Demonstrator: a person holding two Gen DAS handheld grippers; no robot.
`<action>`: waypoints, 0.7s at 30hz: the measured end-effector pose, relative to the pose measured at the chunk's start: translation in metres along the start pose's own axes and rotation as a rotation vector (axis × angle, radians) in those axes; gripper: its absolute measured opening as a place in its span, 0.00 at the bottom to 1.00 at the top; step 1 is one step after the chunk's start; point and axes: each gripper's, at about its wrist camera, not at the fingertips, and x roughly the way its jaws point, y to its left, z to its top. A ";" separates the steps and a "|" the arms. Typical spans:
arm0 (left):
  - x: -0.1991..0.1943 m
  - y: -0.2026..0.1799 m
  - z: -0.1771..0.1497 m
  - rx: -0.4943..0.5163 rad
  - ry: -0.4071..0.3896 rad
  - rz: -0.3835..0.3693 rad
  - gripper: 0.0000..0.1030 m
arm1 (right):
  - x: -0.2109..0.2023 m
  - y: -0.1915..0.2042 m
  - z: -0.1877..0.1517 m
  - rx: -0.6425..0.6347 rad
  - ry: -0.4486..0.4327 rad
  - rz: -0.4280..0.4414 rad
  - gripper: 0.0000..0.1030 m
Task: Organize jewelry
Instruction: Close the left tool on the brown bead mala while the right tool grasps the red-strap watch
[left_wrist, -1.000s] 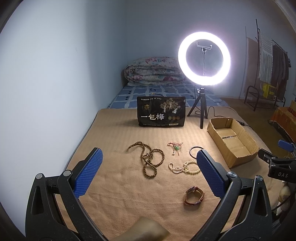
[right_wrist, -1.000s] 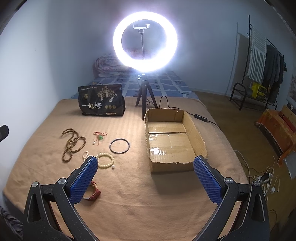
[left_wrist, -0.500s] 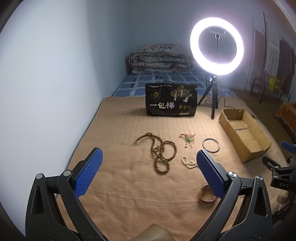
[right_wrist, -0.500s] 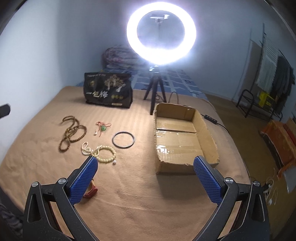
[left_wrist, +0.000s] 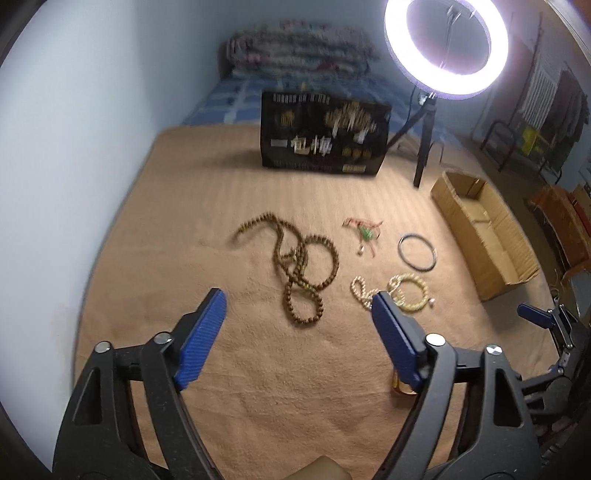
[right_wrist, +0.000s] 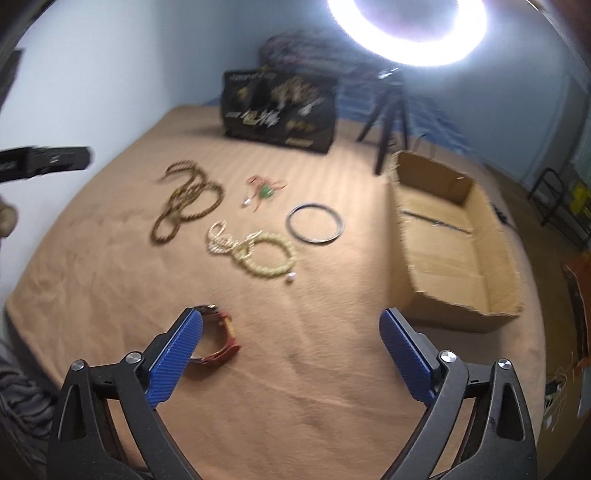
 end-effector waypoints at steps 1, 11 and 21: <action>0.009 0.000 0.001 0.005 0.017 -0.005 0.77 | 0.005 0.003 0.001 -0.010 0.017 0.014 0.93; 0.100 0.010 0.022 -0.022 0.159 -0.041 0.77 | 0.033 0.008 0.005 -0.009 0.136 0.098 0.78; 0.167 0.015 0.036 -0.088 0.253 -0.012 0.77 | 0.056 0.016 0.009 -0.021 0.191 0.119 0.74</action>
